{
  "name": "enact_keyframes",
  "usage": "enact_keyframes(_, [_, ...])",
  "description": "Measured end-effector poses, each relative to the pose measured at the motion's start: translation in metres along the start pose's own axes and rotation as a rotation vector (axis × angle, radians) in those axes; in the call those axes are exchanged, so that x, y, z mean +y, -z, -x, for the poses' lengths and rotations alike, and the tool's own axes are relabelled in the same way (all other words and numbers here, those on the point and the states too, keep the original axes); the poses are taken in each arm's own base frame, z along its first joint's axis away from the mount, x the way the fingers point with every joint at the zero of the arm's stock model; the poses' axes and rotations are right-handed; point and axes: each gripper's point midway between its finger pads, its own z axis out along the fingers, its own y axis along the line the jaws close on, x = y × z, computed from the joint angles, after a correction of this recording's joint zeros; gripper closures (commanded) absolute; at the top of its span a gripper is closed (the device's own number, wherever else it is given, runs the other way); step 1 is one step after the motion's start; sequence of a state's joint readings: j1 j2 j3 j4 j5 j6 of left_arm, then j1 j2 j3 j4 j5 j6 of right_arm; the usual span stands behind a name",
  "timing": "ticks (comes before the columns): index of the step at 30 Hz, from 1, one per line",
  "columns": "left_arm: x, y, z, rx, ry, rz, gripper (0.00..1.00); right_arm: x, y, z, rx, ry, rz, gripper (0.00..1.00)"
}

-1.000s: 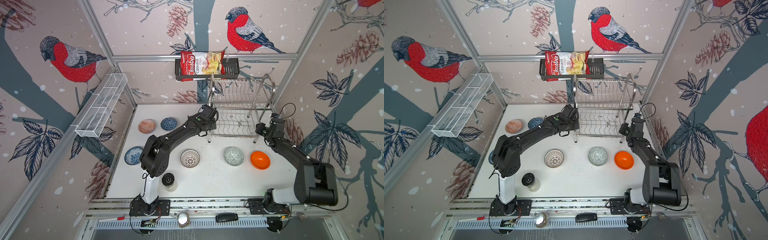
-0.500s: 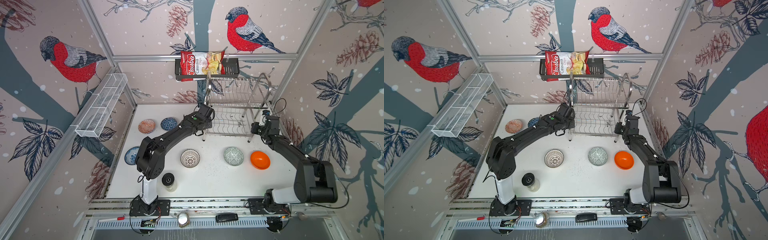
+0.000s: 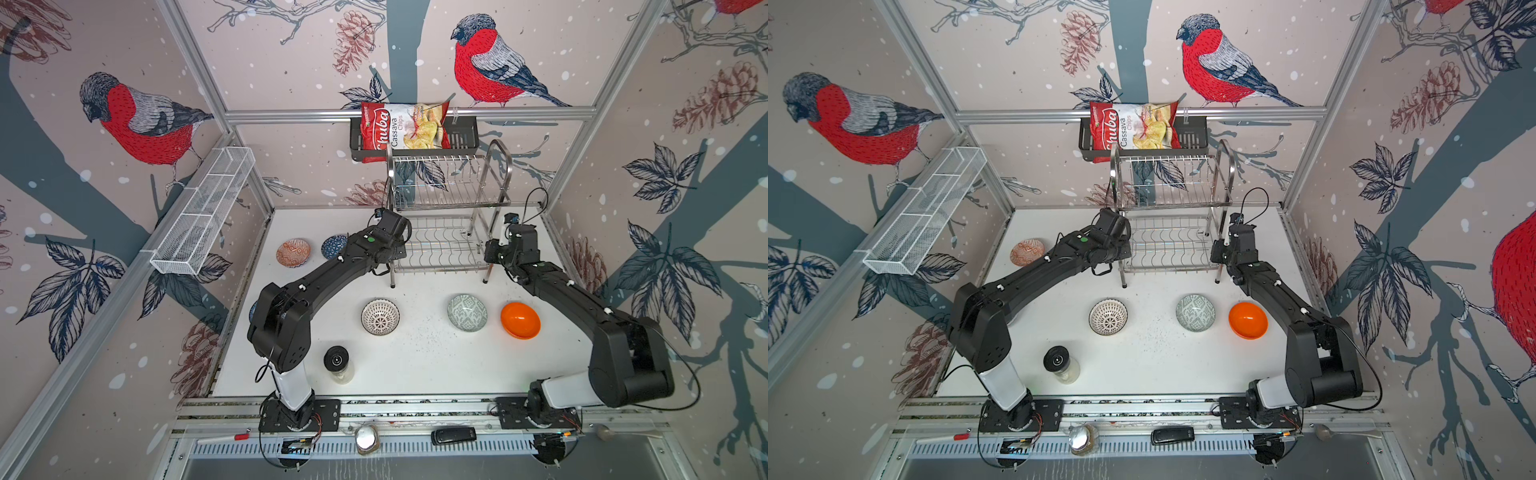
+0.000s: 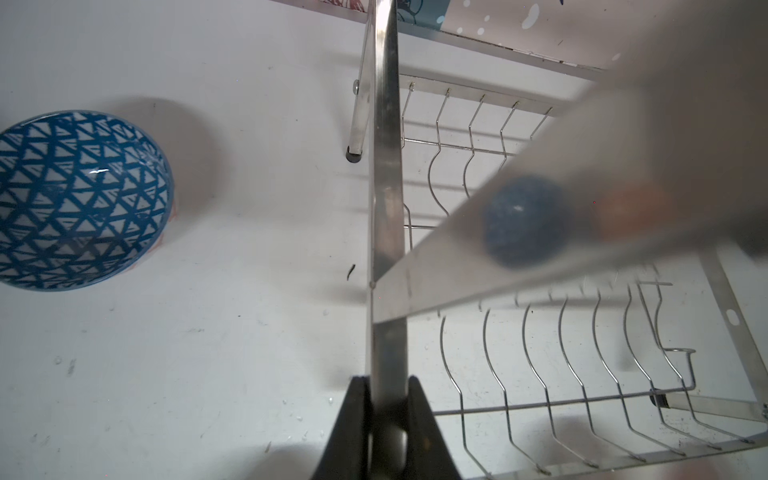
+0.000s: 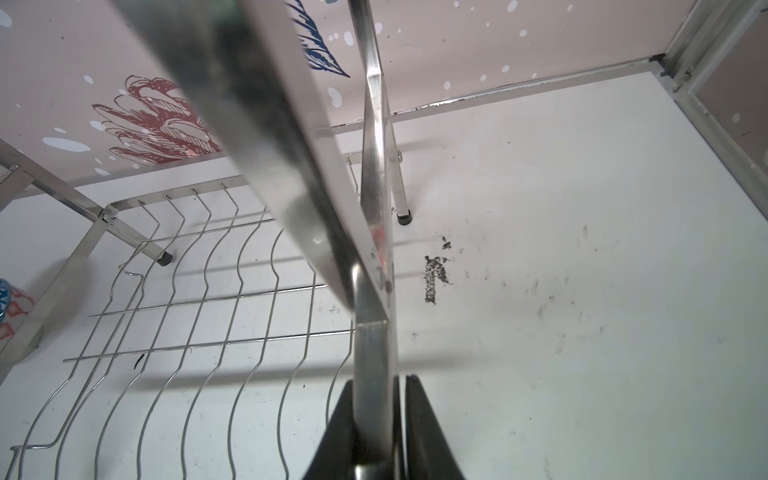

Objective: Load the bowls into the dish rack
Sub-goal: 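Slide the dish rack with both grippers toward the middle of the table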

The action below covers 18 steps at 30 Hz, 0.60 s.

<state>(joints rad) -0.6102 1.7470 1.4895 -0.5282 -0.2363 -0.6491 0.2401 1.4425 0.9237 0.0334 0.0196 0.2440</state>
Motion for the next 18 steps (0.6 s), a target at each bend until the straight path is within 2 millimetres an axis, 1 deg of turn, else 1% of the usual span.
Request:
enact_keyframes(6, [0.026, 0.008, 0.005, -0.014, 0.015, 0.021, 1.00, 0.026, -0.002, -0.005, -0.003, 0.024, 0.001, 1.00])
enact_keyframes(9, [0.033, 0.010, 0.008, -0.029, 0.012, 0.006, 1.00, 0.034, -0.004, -0.009, 0.001, 0.038, -0.008, 1.00])
enact_keyframes(15, [0.057, 0.007, 0.012, -0.037, 0.013, 0.030, 1.00, 0.055, -0.009, -0.017, -0.003, 0.075, -0.002, 1.00])
enact_keyframes(18, [0.062, 0.005, 0.012, -0.036, 0.009, 0.036, 1.00, 0.059, -0.011, -0.018, -0.013, 0.084, -0.010, 1.00])
